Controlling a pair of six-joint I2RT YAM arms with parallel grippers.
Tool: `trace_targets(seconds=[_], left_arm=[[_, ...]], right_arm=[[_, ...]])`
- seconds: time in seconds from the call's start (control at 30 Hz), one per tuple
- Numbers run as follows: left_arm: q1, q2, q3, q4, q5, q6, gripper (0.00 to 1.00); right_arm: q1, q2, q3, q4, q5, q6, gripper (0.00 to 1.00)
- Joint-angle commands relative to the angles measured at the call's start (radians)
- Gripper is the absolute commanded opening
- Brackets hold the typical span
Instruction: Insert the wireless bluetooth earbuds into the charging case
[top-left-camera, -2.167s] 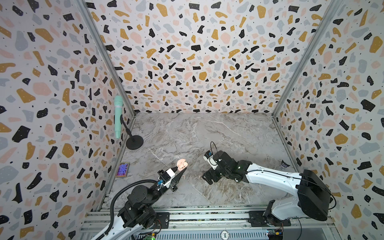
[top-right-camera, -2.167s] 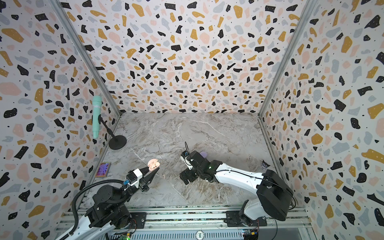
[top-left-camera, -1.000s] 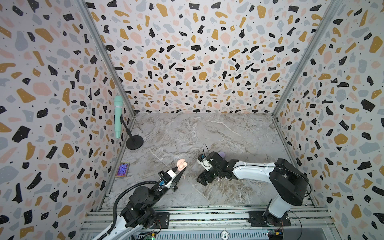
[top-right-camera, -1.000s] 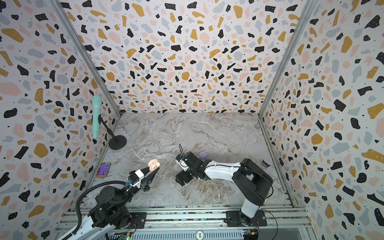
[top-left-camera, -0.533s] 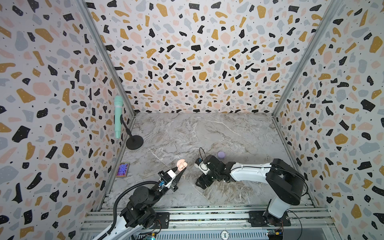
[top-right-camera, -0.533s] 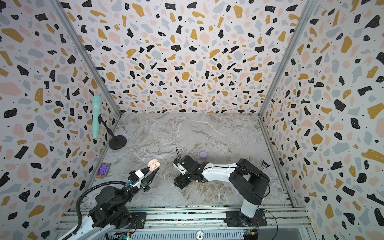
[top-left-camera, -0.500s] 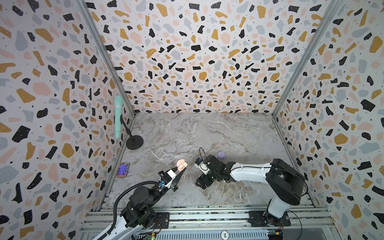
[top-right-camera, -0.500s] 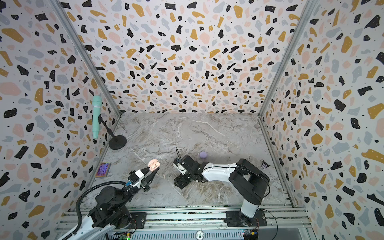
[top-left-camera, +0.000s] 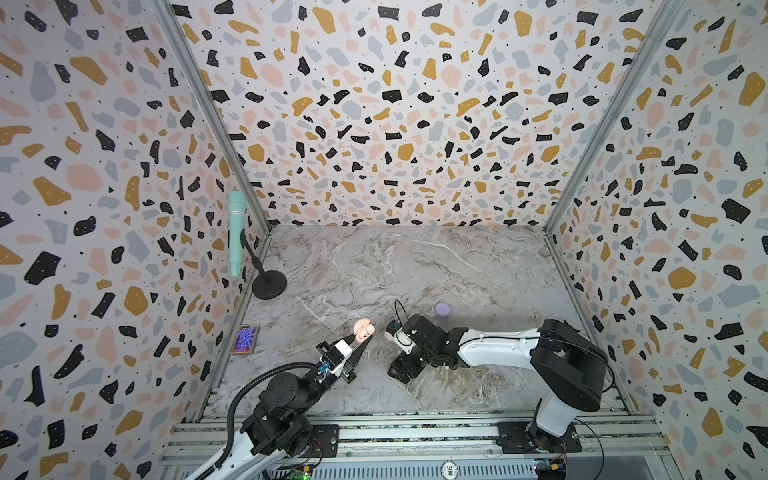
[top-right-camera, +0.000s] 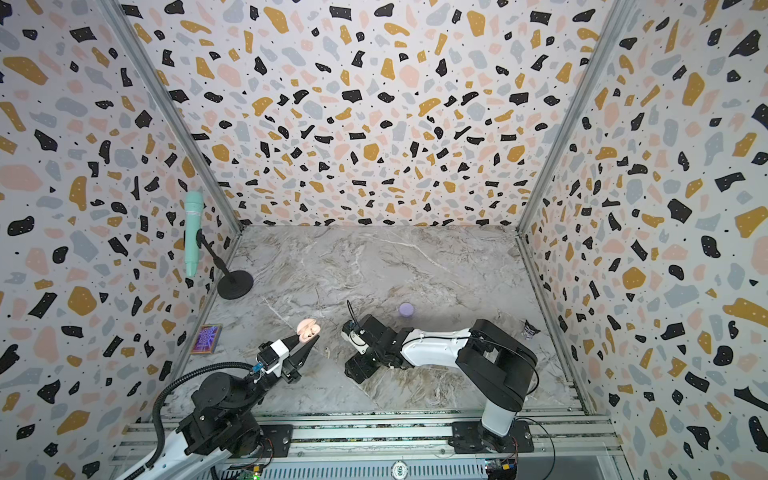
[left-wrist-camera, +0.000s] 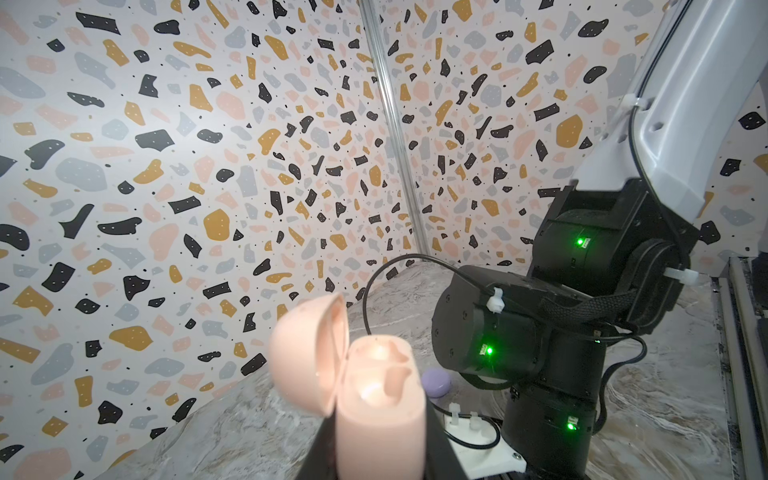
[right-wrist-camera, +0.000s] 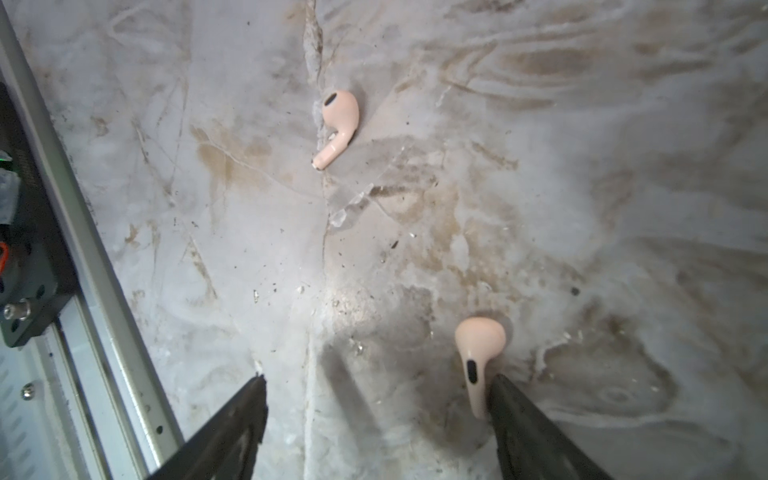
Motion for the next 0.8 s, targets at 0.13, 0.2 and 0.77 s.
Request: trace_targets(seconds=[0.13, 0.2, 0.77], left_arm=[[-0.006, -0.015, -0.007, 0.052, 0.005, 0.010, 0.00], [-0.006, -0.017, -0.006, 0.052, 0.005, 0.010, 0.00], [-0.006, -0.023, -0.002, 0.046, 0.009, 0.014, 0.00]], right_arm=[[0.027, 0.014, 0.029, -0.018, -0.012, 0.036, 0.83], [0.032, 0.017, 0.032, -0.017, -0.015, 0.043, 0.83], [0.044, -0.072, 0.080, -0.144, 0.144, 0.278, 0.84]])
